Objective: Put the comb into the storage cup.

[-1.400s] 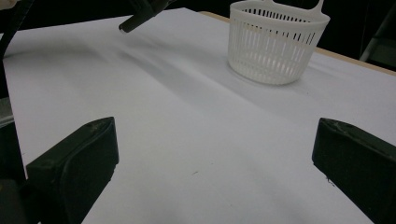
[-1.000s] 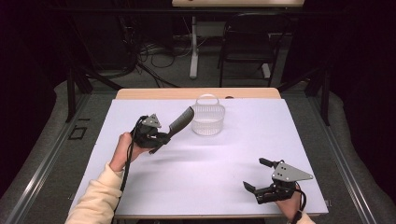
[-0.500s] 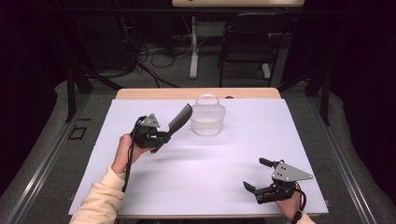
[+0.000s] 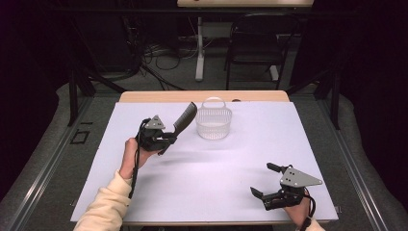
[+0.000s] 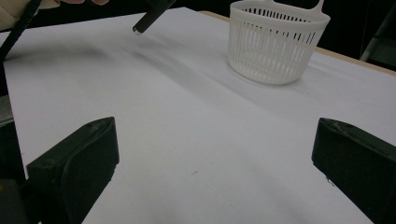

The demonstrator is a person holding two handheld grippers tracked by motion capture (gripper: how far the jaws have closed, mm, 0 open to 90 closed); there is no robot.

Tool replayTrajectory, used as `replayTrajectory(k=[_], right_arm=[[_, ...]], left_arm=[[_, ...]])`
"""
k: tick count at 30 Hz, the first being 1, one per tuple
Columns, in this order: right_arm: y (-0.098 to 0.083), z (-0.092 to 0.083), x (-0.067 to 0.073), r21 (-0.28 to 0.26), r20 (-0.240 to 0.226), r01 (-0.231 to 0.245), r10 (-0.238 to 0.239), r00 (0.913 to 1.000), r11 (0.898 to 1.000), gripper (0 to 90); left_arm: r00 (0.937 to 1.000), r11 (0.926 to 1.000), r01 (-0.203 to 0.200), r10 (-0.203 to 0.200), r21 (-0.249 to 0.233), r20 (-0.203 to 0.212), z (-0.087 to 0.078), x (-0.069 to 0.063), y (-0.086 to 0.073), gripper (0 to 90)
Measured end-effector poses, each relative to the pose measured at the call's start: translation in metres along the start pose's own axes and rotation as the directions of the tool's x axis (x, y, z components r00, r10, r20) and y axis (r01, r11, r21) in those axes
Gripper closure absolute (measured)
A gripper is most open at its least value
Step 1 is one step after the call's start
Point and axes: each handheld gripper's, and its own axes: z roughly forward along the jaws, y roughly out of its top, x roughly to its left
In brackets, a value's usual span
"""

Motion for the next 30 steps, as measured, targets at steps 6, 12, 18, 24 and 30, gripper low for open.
replayTrajectory(k=[6,12,18,24,30], right_arm=[[0.000,0.001,-0.001,0.002,0.001,-0.004,0.004,1.0000,1.000,0.3],[0.000,0.001,-0.001,0.000,0.004,-0.007,0.007,1.0000,1.000,0.2],[-0.001,0.001,-0.001,0.006,0.004,-0.012,0.012,0.9999,1.000,0.1],[-0.001,0.001,-0.001,0.006,0.002,-0.013,0.013,0.9999,1.000,0.0],[-0.001,0.001,-0.001,0.007,0.002,-0.012,0.012,0.9999,1.000,0.1]], left_arm=[[0.9998,0.9995,0.019,-0.020,-0.027,-0.011,0.001,0.001,0.001,72.2],[0.9991,0.9981,0.039,-0.039,-0.049,-0.017,0.002,0.004,0.002,72.2],[0.9995,0.9985,0.033,-0.033,-0.043,-0.004,0.006,0.004,0.006,72.2],[0.9998,0.9990,0.020,-0.020,-0.041,-0.005,0.006,0.004,0.012,72.2],[0.9999,0.9994,0.011,-0.011,-0.033,0.003,0.008,0.004,0.018,72.2]])
